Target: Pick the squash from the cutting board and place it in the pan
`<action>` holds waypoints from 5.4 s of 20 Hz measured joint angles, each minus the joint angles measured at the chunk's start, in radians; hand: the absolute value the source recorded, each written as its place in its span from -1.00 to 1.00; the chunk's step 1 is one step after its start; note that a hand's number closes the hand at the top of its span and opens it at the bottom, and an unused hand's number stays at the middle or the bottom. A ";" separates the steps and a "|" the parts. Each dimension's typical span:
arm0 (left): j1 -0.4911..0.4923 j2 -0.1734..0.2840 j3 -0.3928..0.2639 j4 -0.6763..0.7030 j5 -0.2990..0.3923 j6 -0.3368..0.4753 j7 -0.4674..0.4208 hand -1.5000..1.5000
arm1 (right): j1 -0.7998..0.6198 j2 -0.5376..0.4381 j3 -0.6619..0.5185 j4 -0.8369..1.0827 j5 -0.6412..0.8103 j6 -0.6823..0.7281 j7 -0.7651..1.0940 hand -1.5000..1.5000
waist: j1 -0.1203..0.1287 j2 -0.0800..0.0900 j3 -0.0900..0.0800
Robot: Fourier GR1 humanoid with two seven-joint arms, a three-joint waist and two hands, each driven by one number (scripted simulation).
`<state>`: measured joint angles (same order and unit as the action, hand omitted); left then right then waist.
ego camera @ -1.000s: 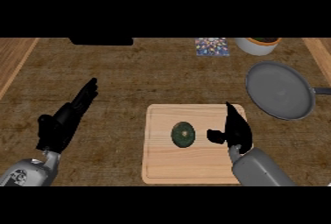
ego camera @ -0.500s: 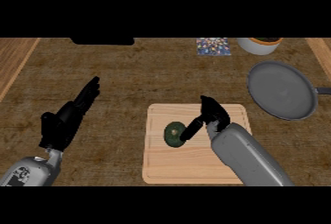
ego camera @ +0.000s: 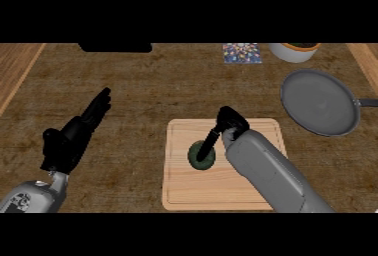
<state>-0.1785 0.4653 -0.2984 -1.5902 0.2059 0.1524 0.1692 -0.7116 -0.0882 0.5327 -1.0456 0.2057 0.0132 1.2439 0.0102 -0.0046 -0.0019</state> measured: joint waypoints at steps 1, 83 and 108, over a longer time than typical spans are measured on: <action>0.001 -0.001 0.003 0.007 0.000 -0.002 -0.005 0.00 | -0.006 0.008 0.002 0.015 0.002 0.005 0.001 -1.00 | -0.003 0.000 0.000; -0.001 -0.148 0.120 0.005 -0.138 -0.129 0.030 0.00 | 0.341 -0.522 -0.289 -0.068 0.108 -0.551 -1.403 1.00 | 0.010 0.011 0.003; -0.028 -0.189 0.141 0.018 -0.171 -0.188 0.021 0.00 | -0.136 -0.470 -0.541 0.881 0.093 -0.316 -1.718 -1.00 | 0.061 0.035 0.008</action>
<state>-0.2064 0.2764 -0.1571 -1.5719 0.0344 -0.0357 0.1900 -0.8477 -0.5579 -0.0084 -0.1650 0.2985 -0.3031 -0.4742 0.0711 0.0302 0.0062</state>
